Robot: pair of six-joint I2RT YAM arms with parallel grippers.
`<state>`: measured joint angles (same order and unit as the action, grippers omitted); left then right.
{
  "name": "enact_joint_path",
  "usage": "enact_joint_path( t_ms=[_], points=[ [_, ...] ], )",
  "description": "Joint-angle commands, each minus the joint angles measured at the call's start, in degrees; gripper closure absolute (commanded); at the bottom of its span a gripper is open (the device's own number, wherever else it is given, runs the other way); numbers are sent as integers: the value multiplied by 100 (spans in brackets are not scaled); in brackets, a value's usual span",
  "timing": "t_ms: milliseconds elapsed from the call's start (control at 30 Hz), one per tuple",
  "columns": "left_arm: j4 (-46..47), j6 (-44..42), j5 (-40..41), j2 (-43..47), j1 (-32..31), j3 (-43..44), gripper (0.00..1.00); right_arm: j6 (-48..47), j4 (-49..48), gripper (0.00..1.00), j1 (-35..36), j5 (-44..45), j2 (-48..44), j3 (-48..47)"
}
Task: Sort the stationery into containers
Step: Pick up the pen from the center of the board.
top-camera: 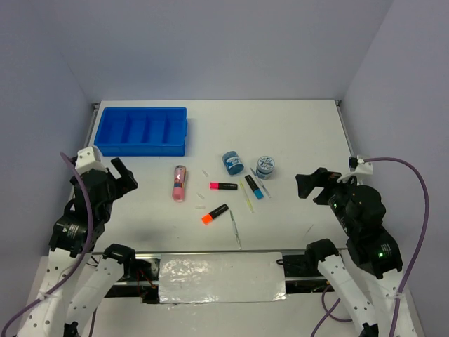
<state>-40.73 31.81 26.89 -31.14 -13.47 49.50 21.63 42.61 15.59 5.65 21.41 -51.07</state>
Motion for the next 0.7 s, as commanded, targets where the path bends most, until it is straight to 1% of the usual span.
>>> enact_joint_path(
  t_ms=[0, 67, 100, 133, 167, 200, 233, 267, 300, 400, 433, 467, 533, 567, 600, 633, 667],
  points=[
    [171, -35, -88, -112, 169, 87, 1, 60, 2, 0, -21, 278, -101, -132],
    [171, -61, -123, -235, 248, 113, 1, 139, -217, 0, -30, 218, -224, -26],
    [162, -70, -167, -287, 266, 122, 1, 166, -340, 0, -30, -131, -390, 26],
    [162, -87, -176, -357, 284, 130, 1, 166, -724, 0, -30, -395, -505, 218],
    [136, -79, -176, -384, 310, 148, 1, 192, -963, 0, -30, -981, -628, 351],
    [127, -61, -167, -402, 319, 148, 1, 210, -1191, 0, -21, -1300, -812, 474],
    [127, -61, -158, -411, 328, 139, 1, 263, -1611, 0, -21, -1582, -849, 701],
    [135, -70, -167, -402, 337, 131, 1, 376, -1737, 0, -30, -1828, -814, 764],
    [144, -70, -176, -393, 337, 131, 1, 421, -1765, 0, -39, -2196, -483, 791],
    [144, -53, -176, -402, 346, 113, 1, 465, -1406, 0, -13, -2463, 422, 660],
    [136, -52, -150, -402, 346, 122, 1, 387, -1222, 0, 48, -2533, 1052, 616],
    [127, -44, -141, -411, 346, 130, 1, 334, -1150, 0, 119, -2603, 1345, 581],
    [135, -52, -141, -402, 346, 113, 1, 272, -983, 0, 495, -2106, 2030, 458],
    [136, -35, -149, -402, 354, 113, 1, 281, -922, 0, 1132, -1625, 2199, 414],
    [127, -43, -141, -411, 354, 113, 1, 315, -773, 0, 1478, -1072, 2358, 309],
    [127, -35, -132, -420, 363, 122, 1, 420, -685, 0, 2160, -57, 2716, 256],
    [127, -35, -123, -428, 354, 122, 1, 517, -510, 0, 2463, 597, 2920, 151]
  ],
)
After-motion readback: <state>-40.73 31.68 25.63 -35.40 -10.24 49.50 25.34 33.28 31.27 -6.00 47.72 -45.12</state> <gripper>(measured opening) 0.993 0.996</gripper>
